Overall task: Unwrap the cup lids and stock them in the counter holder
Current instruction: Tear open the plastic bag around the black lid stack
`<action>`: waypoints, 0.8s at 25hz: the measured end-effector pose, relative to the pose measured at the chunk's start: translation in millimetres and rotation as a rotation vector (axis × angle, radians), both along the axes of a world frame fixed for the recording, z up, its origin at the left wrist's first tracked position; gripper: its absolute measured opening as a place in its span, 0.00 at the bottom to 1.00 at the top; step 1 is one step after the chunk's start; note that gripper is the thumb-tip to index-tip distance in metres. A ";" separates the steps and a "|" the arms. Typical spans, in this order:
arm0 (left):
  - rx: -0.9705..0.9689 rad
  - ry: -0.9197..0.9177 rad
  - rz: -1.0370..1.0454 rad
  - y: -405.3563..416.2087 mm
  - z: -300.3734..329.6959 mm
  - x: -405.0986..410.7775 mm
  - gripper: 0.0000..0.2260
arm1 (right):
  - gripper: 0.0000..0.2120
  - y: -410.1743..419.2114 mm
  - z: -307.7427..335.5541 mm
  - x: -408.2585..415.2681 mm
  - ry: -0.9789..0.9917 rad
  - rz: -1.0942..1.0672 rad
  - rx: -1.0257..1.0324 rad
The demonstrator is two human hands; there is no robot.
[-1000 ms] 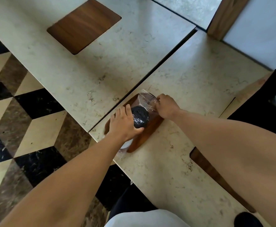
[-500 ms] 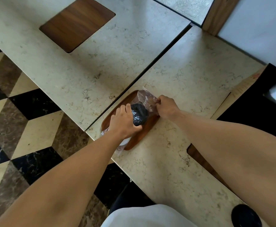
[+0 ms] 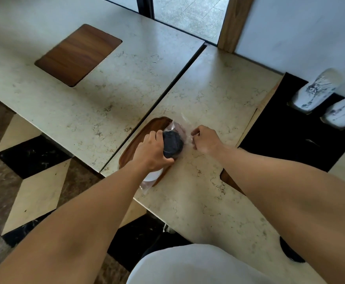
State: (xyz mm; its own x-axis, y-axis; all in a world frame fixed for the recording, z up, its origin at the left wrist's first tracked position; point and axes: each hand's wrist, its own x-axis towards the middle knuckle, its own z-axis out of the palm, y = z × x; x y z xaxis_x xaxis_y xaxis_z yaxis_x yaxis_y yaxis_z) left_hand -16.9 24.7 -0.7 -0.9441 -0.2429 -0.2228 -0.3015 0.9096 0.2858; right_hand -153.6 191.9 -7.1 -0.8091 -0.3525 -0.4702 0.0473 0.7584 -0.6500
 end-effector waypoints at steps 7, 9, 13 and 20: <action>0.073 -0.001 -0.178 28.8 7.9 13.6 0.46 | 0.09 56.9 8.6 48.0 -0.006 -0.121 -0.011; 0.076 -0.004 -0.240 37.3 9.5 14.6 0.46 | 0.09 76.1 5.4 61.0 -0.022 -0.168 -0.008; 0.044 -0.039 -0.362 63.8 10.5 13.9 0.47 | 0.07 117.0 -2.0 90.5 -0.019 -0.267 -0.021; 0.073 -0.112 -0.568 129.0 -2.5 7.4 0.48 | 0.08 198.0 -11.3 134.0 -0.015 -0.435 -0.041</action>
State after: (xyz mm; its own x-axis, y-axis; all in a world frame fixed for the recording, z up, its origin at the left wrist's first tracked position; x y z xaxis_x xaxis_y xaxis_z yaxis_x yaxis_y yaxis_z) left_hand -9.5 153.7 -3.2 -0.8916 0.3140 -0.3264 0.1955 0.9169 0.3481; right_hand -19.6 389.9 -18.4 -0.8795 0.0013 -0.4759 0.3667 0.6394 -0.6758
